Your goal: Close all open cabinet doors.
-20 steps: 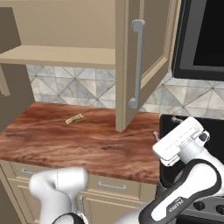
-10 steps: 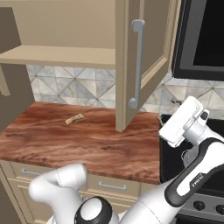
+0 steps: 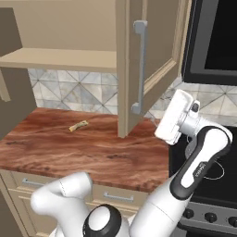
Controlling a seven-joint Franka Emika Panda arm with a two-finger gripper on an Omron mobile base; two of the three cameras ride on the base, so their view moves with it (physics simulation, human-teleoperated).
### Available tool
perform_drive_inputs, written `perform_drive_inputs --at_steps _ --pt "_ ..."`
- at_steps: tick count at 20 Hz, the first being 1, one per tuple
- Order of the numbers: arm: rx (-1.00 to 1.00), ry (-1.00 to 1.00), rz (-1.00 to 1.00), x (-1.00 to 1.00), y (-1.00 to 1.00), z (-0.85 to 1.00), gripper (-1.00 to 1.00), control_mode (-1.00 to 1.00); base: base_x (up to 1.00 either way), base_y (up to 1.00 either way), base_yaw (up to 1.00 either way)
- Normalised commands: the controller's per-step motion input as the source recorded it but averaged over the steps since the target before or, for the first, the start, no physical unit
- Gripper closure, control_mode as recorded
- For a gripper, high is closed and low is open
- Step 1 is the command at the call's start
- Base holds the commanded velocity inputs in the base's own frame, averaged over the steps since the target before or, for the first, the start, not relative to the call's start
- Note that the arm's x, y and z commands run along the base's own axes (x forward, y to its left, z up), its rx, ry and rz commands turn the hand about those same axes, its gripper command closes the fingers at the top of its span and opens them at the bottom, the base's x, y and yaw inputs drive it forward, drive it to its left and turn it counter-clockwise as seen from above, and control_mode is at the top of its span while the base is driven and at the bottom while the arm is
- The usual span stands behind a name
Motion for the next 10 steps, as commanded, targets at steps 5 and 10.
perform_drive_inputs --at_steps 5,10 --pt "-0.21 -0.19 -0.02 0.26 0.99 0.1 -1.0 -1.0 0.0 0.0 0.0" --pt "-0.22 -0.22 -0.1 0.44 1.0 0.24 -1.0 -1.0 0.0 0.0 0.0"
